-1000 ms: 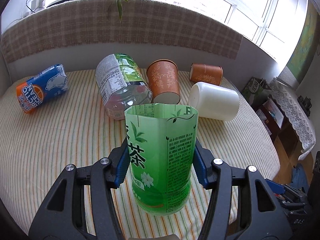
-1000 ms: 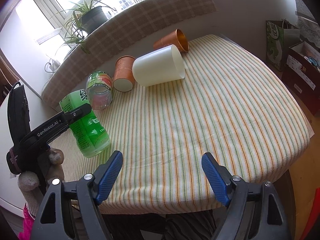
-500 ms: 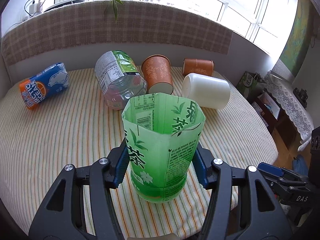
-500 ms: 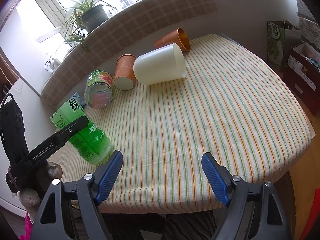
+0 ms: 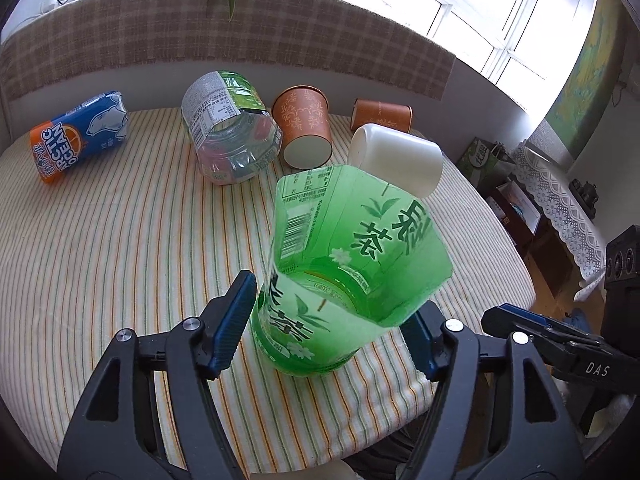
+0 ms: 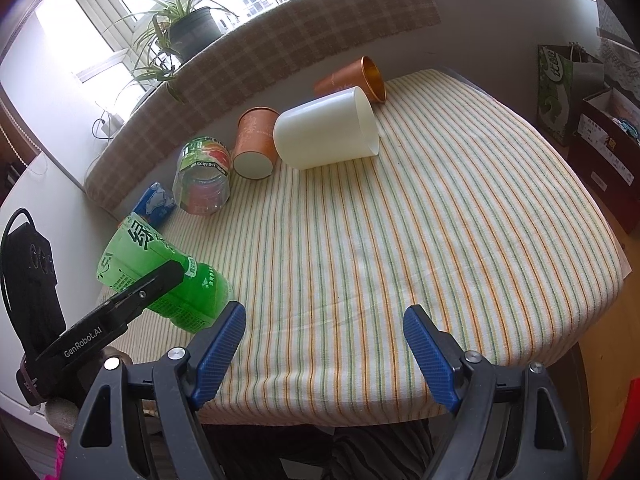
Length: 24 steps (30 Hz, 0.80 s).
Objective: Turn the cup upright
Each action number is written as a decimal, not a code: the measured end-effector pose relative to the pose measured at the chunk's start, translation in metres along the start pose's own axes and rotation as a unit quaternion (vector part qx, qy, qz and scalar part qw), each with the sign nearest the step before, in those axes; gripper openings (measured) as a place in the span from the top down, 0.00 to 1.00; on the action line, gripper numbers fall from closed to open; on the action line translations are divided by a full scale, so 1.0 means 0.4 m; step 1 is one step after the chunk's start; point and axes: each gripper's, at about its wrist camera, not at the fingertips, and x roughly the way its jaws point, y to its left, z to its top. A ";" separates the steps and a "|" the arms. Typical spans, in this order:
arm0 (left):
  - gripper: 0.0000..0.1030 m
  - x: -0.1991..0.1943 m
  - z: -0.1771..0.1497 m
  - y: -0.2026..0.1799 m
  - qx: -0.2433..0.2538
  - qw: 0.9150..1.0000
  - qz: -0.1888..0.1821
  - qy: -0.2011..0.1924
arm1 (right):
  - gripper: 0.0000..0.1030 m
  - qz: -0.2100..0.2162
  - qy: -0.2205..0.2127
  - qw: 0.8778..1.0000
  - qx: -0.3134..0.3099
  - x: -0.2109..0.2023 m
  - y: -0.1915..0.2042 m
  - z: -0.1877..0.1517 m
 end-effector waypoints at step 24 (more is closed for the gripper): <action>0.21 -0.047 -0.079 0.067 -0.017 1.000 0.002 0.025 | 0.19 -0.014 -0.020 0.999 -0.037 -0.016 0.046 0.009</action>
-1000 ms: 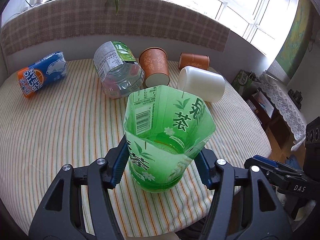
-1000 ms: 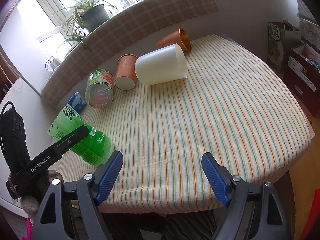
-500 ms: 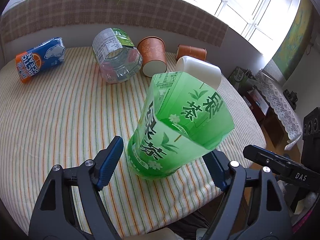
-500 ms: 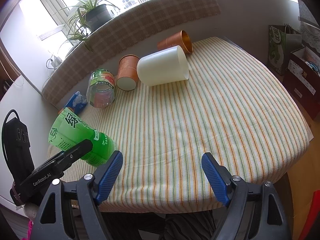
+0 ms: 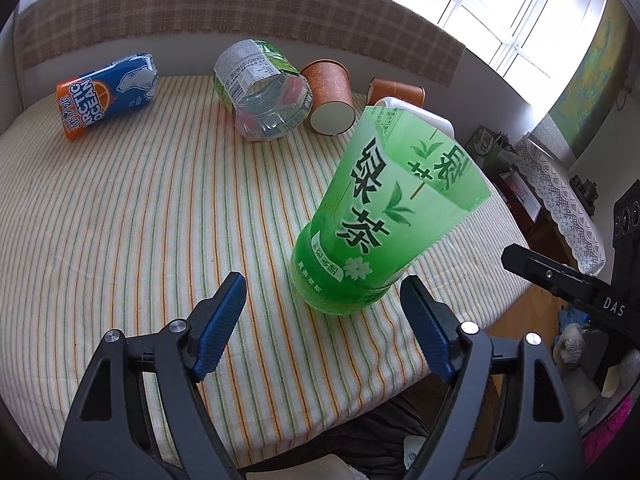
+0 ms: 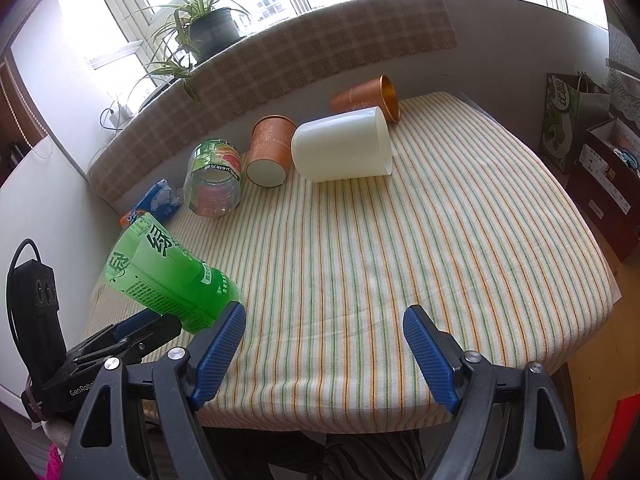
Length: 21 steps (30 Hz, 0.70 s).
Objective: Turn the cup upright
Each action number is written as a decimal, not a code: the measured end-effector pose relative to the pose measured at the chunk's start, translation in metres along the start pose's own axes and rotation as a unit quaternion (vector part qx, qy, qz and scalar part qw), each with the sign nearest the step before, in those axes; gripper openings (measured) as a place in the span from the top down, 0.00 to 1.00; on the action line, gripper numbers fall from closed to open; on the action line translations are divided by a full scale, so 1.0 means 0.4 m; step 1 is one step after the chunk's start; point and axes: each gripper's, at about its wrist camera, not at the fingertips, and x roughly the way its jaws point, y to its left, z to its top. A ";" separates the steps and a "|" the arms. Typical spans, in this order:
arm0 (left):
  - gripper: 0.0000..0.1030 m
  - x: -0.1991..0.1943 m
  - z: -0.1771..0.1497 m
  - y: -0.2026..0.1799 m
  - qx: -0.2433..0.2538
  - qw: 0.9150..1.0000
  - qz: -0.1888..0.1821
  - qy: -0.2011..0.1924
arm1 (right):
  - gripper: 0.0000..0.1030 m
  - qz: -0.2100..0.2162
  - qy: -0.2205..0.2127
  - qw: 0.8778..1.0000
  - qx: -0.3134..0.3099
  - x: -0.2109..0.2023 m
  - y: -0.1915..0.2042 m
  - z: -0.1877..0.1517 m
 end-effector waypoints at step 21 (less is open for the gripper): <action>0.05 -0.288 -0.016 -0.060 0.046 0.968 0.142 -0.203 | 0.15 -0.049 -0.114 0.987 -0.102 -0.109 0.113 -0.008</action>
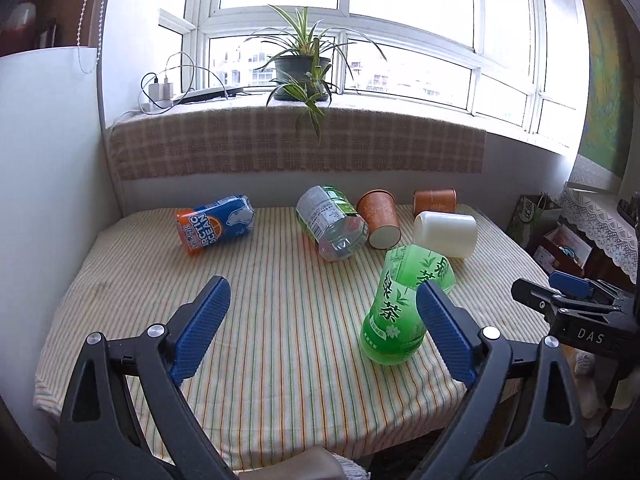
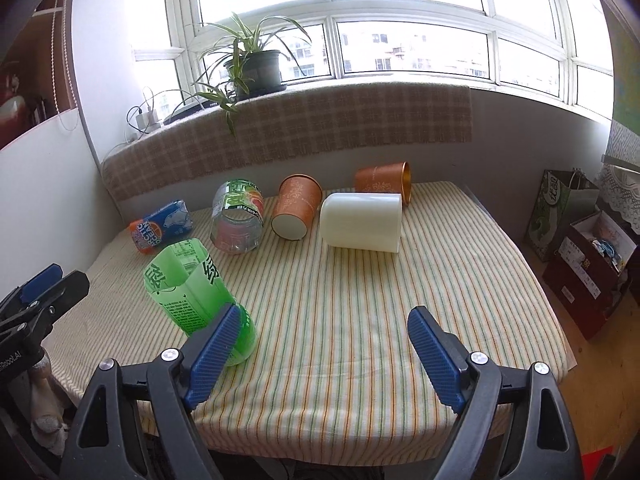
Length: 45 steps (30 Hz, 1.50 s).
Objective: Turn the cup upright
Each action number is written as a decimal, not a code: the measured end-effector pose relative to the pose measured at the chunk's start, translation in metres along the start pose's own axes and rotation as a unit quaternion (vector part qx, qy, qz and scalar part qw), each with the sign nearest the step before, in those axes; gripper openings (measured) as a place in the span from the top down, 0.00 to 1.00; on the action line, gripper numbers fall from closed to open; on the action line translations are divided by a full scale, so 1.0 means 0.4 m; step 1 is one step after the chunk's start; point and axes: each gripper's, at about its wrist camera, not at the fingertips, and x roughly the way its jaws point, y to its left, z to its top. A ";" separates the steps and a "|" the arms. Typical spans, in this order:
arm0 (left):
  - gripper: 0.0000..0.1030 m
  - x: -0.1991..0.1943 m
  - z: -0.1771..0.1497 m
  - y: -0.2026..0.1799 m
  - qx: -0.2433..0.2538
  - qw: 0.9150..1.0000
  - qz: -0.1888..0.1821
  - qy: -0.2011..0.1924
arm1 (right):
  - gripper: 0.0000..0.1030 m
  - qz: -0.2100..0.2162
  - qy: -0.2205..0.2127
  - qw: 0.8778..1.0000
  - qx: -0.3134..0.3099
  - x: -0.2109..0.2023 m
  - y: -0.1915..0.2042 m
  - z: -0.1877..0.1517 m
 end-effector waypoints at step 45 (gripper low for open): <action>0.01 -0.076 0.013 0.004 -0.001 0.999 0.028 -0.025 | 0.00 -0.035 -0.059 0.998 0.001 -0.044 0.021 0.004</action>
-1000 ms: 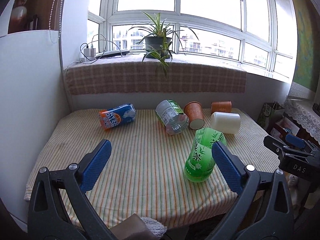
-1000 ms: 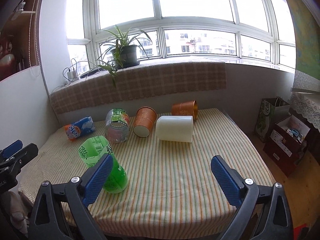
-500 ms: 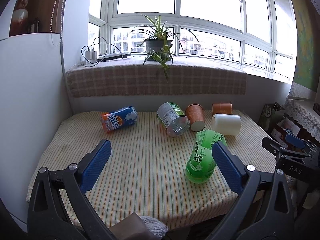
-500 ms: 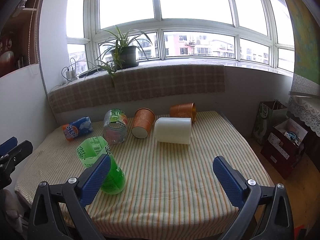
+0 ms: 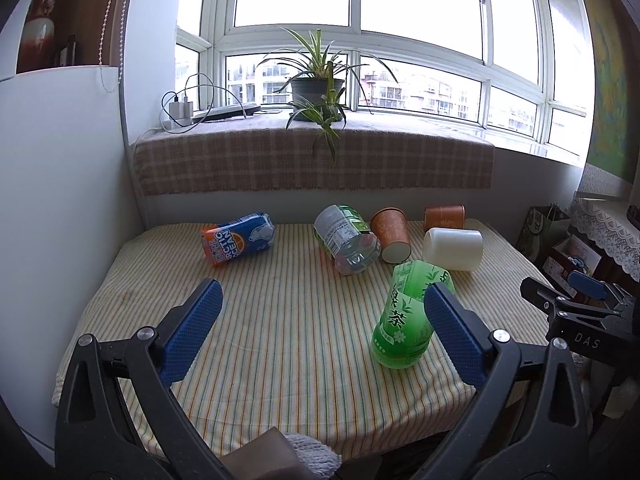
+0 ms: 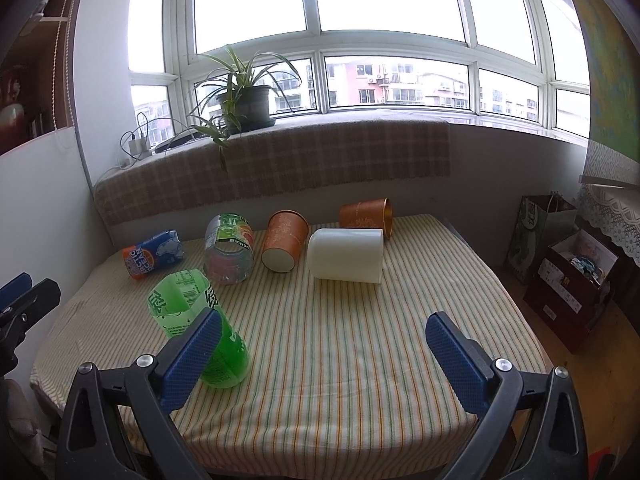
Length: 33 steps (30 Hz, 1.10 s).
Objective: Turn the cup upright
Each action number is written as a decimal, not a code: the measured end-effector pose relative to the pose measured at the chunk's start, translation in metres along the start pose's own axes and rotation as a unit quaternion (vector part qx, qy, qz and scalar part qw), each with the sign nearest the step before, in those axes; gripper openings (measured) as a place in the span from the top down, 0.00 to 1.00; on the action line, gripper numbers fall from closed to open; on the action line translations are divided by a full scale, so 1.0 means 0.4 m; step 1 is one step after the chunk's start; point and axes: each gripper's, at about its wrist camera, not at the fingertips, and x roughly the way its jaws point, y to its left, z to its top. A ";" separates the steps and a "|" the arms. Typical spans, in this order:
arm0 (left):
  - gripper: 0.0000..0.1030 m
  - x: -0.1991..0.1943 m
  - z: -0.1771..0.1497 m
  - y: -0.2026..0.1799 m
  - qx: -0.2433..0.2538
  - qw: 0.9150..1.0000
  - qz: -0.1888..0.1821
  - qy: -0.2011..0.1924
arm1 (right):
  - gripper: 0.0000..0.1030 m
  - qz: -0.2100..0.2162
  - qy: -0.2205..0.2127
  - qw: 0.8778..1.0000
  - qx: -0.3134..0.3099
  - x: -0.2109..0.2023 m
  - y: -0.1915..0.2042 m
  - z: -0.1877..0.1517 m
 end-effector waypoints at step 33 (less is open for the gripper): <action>0.01 0.007 0.003 0.007 -0.004 1.000 -0.001 0.001 | 0.00 0.006 0.013 1.000 -0.009 0.016 0.017 -0.004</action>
